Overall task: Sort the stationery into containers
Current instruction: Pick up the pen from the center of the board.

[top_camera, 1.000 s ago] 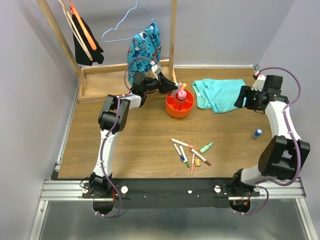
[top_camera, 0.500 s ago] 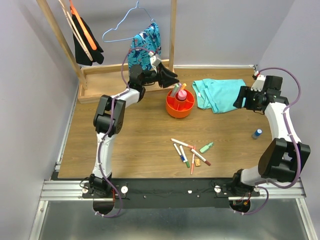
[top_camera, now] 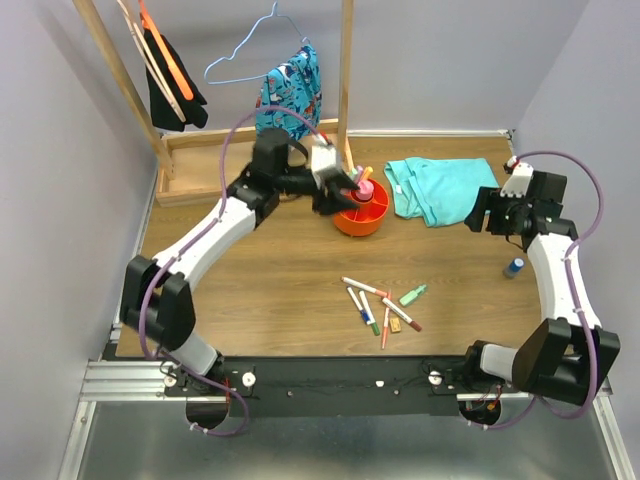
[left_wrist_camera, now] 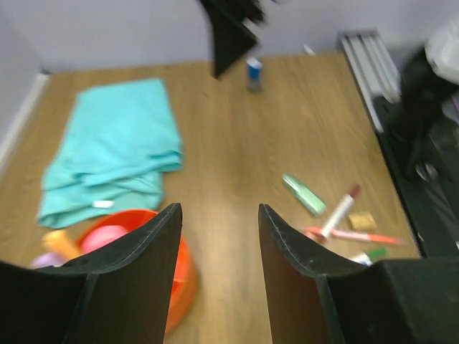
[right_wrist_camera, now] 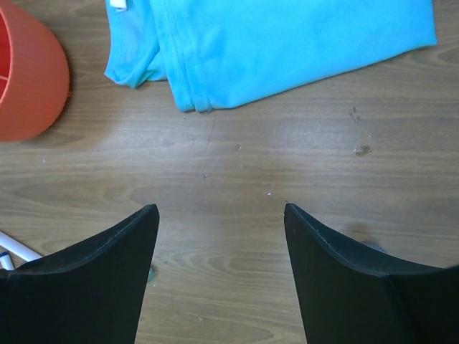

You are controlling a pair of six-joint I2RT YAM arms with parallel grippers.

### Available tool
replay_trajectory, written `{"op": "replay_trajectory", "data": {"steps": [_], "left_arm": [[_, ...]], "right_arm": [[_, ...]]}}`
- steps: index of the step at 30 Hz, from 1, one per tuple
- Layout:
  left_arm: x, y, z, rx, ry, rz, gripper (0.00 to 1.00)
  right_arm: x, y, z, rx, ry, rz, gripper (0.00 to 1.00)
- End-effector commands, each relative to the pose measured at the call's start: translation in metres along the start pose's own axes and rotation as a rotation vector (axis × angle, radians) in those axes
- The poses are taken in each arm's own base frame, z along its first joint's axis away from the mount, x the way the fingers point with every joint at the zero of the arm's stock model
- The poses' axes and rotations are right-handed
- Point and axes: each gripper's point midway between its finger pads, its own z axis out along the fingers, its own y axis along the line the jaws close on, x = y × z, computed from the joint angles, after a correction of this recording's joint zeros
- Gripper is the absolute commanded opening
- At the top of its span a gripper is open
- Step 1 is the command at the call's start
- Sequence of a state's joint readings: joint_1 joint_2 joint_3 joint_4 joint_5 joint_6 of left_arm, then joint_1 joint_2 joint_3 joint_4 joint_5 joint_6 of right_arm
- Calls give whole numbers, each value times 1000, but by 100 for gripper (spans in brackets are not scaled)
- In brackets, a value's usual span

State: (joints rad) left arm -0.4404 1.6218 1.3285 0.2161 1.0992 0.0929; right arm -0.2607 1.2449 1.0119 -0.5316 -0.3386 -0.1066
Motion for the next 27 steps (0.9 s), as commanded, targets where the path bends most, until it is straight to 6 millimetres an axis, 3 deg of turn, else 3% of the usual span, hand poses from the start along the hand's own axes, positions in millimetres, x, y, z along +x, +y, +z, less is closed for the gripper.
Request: {"op": "replay_trajectory", "data": {"steps": [1, 5, 7, 8, 10, 12, 13, 14, 16, 17, 19, 23, 27], "left_arm": [[116, -110, -12, 226, 439, 0, 57], [148, -123, -2, 260, 587, 57, 58], [148, -129, 8, 309, 634, 86, 58], [158, -138, 18, 353, 660, 80, 58], [152, -137, 33, 370, 658, 117, 58], [163, -146, 52, 421, 686, 158, 57], [155, -146, 63, 434, 675, 187, 57], [166, -148, 73, 459, 686, 184, 57], [159, -156, 94, 490, 673, 219, 57], [172, -159, 102, 513, 693, 216, 57], [173, -168, 116, 541, 708, 257, 57], [197, -180, 126, 592, 765, 287, 58], [208, -195, 127, 654, 797, 285, 59]], "right_arm": [[13, 8, -6, -25, -19, -55, 78], [24, 14, -9, -48, -20, -57, 78], [26, 15, -10, -50, -18, -60, 78], [24, 14, -12, -43, -25, -64, 78], [24, 10, -14, -15, -26, -70, 78], [24, 5, -16, 13, -29, -81, 77], [23, 3, -15, 25, -35, -84, 77], [25, 1, -14, 36, -37, -75, 77], [20, -2, -15, 63, -64, -49, 77], [20, -2, -16, 68, -70, -40, 77], [15, -2, -17, 74, -93, -22, 77], [11, -5, -19, 101, -115, 12, 77], [7, -6, -25, 125, -138, 29, 77]]}}
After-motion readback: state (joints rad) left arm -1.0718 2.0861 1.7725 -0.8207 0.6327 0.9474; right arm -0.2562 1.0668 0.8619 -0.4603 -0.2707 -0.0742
